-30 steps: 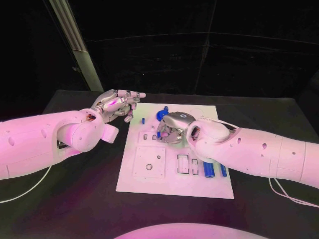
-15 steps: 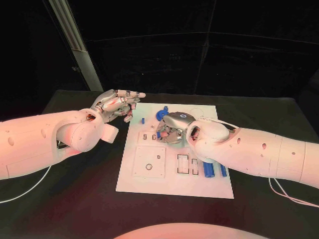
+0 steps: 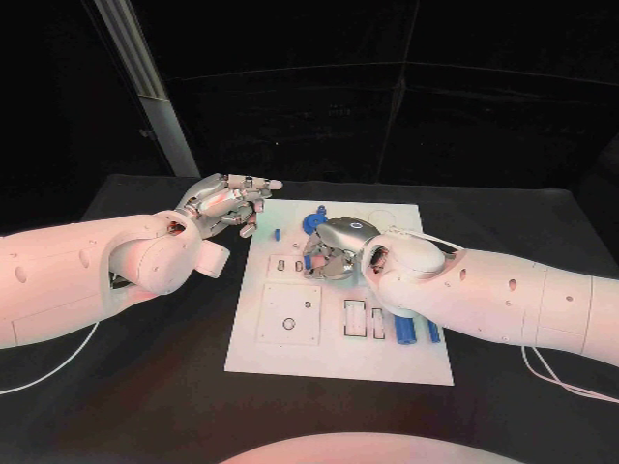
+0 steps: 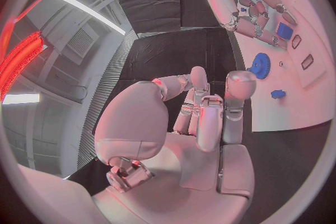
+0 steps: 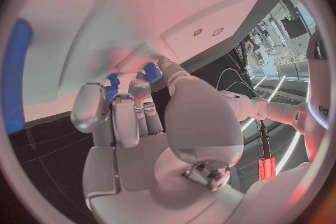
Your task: Assemble the parts on the task board
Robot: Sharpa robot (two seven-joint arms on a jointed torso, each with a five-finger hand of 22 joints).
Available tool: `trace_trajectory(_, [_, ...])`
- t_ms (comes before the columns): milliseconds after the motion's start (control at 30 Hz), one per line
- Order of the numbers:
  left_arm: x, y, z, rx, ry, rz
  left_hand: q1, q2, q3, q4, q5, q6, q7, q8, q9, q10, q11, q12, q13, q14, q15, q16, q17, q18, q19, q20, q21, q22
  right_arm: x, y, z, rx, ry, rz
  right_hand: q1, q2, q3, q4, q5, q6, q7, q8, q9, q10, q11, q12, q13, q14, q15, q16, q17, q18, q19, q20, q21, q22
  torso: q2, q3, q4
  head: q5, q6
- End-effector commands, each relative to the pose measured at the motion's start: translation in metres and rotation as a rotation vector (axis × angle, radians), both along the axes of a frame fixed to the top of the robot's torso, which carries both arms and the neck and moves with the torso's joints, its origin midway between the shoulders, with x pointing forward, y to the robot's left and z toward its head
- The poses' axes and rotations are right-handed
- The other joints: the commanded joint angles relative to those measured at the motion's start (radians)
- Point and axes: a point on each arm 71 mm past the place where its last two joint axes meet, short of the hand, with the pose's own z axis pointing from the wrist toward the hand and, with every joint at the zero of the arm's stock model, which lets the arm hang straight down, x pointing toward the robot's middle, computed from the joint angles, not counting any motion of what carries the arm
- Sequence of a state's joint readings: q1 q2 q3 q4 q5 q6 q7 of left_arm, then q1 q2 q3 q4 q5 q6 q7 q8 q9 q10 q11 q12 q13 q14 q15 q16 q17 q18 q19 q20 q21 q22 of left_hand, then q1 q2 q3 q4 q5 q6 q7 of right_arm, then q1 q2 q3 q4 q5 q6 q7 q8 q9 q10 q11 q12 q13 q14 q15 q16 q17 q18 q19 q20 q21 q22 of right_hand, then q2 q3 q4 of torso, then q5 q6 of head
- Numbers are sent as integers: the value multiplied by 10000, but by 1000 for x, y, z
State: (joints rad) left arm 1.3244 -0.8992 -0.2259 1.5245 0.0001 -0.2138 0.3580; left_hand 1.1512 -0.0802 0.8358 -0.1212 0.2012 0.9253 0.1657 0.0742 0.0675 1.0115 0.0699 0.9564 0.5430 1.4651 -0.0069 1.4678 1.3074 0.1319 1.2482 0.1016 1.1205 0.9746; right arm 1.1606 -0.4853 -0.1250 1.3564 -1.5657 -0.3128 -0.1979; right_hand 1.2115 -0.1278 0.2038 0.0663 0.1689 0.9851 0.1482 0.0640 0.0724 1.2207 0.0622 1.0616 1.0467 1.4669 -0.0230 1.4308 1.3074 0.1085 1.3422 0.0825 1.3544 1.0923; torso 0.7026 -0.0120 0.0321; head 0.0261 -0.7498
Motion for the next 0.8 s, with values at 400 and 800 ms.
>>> trace_trajectory(400, [2, 1, -4, 1009, 193, -178, -519, -330, -1030, 408, -26, 340, 106, 174, 60, 28, 104, 103, -78, 498, 158, 32, 1088, 11, 96, 109, -7, -61, -17, -15, 27, 3534, -1388, 1691, 350, 177, -1476, 620, 246, -959, 287, 6, -59, -1378, 271, -1122, -1307, 186, 323, -749, -372, 62, -693, 303, -653, -1090, -68, 17, -33, 28, 91])
trace_trajectory(800, [5, -4, -15, 5062, 2062, -1842, -1960, -469, -4971, 2483, -333, 1708, -753, 2208, 981, 292, -494, 330, -163, 379, -372, -242, 700, 133, 22, -346, -701, -797, -10, -66, 92, 6180, -490, 1558, 1178, 645, -1655, 466, 539, -708, 211, 196, -3, -2183, 200, -2101, -2639, -402, 275, -1955, -1876, 362, -1638, 289, -1740, -2772, -311, 107, -229, 224, 158])
